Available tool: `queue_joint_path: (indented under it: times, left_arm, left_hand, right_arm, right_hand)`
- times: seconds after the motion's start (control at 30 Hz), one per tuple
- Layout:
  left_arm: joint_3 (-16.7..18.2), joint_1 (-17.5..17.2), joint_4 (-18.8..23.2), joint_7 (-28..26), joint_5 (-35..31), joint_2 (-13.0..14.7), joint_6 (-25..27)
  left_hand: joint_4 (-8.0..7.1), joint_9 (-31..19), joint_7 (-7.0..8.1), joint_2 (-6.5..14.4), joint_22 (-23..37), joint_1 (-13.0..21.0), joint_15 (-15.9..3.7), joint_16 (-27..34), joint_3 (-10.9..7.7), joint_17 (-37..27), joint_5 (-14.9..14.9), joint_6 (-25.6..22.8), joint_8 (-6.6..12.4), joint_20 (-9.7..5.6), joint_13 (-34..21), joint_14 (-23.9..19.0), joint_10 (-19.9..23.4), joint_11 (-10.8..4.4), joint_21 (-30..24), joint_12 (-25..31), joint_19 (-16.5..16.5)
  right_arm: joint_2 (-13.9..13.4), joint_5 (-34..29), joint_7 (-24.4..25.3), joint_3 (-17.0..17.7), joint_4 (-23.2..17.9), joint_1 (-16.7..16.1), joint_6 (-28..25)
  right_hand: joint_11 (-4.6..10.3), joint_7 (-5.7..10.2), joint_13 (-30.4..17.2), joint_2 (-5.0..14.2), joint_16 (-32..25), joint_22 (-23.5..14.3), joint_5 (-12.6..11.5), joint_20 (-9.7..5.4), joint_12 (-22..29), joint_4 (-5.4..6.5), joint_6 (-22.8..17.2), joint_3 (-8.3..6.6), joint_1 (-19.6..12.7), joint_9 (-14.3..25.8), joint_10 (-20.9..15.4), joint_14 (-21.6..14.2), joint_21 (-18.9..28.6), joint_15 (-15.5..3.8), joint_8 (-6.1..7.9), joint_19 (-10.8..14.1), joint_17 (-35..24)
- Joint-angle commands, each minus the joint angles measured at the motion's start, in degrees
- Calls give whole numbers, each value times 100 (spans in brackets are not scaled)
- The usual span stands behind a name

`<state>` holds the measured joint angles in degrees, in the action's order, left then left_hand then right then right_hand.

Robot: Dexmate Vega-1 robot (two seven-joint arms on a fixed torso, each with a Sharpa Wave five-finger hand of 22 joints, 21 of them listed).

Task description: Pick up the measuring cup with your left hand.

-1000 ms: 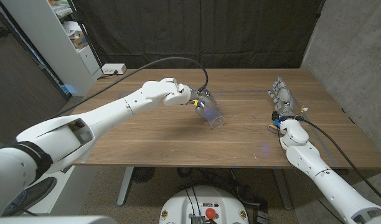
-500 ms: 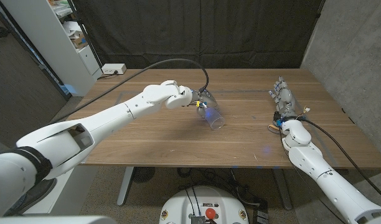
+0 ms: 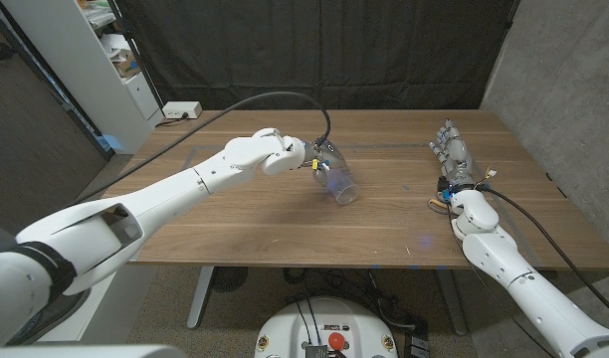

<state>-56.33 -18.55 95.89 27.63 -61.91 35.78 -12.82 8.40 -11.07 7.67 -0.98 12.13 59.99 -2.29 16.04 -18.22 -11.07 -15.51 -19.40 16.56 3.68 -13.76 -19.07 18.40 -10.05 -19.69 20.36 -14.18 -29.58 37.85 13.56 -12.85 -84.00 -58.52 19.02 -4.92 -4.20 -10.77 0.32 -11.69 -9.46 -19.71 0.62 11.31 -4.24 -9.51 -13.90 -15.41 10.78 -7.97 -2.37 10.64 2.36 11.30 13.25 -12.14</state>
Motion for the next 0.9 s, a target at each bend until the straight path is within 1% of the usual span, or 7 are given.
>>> queue_joint_path:
  times: [0.03, 0.1, 0.3, 0.6, 0.63, 0.9]
  left_arm:
    - [157, -59, 221, -47, -115, 96, 110]
    - [196, -83, 263, -189, -176, 132, 120]
    - [319, -54, 393, -155, -203, 186, 141]
    - [479, -110, 486, -348, -191, 258, 141]
    - [493, -125, 497, -412, -209, 279, 134]
    - [632, -216, 666, -458, -140, 371, 137]
  left_hand:
    - [-11, -10, -10, 3, 16, 33, -448, -12, 14, -10, 7, -39, 24, 5, -20, 24, 64, -14, 13, 1, 45]
    - [-15, -11, -7, 4, 14, 30, -452, -14, 14, -10, 6, -41, 22, 5, -22, 17, 68, -1, 14, -2, 49]
    - [-19, -11, -7, 19, 11, 37, -436, -24, 6, -12, -2, -61, 21, -2, -27, 9, 90, 7, 16, -6, 55]
    - [-18, -11, -20, 34, 7, 51, -424, -43, -5, -13, -9, -84, 19, -21, -35, 12, 99, 20, 15, -19, 58]
    - [-18, -11, -22, 35, 6, 52, -423, -47, -6, -12, -10, -83, 16, -22, -36, 11, 97, 0, 15, -24, 58]
    - [-22, -12, -30, 43, 2, 52, -426, -66, -9, -13, -12, -70, -2, -34, -43, 14, 107, 5, 11, -37, 53]
  right_arm:
    - [-17, -67, 60, -31, -133, -6, -53]
    - [-20, -79, 76, -31, -153, -8, -62]
    - [-32, -131, 145, -37, -238, -25, -94]
    - [-19, -205, 249, -55, -347, -47, -128]
    - [-18, -215, 259, -57, -357, -49, -128]
    - [-15, -282, 353, -59, -475, -93, -147]
  right_hand:
    - [-23, -17, -18, 21, -34, -27, -29, 0, 8, 17, -42, -8, 44, 12, -41, -47, 21, -13, 6, -1, -9]
    - [-23, -16, -18, 25, -33, -27, -28, -1, 7, 19, -40, -8, 45, 12, -39, -44, 20, -7, 5, -3, -9]
    - [-30, -18, -18, 36, -36, -27, -22, 4, 9, 22, -41, -7, 50, 12, -45, -52, 21, -8, 5, -4, -11]
    - [-26, -25, -18, 47, -36, -27, -13, 10, 8, 25, -47, -4, 54, 12, -48, -56, 21, -4, 7, -7, -12]
    - [-26, -21, -18, 48, -37, -27, -12, 8, 7, 25, -49, -4, 55, 12, -46, -57, 21, -4, 7, -6, -12]
    - [-25, -28, -19, 50, -37, -27, -4, 9, 7, 26, -46, 1, 59, 12, -47, -59, 22, -4, 5, -5, -13]
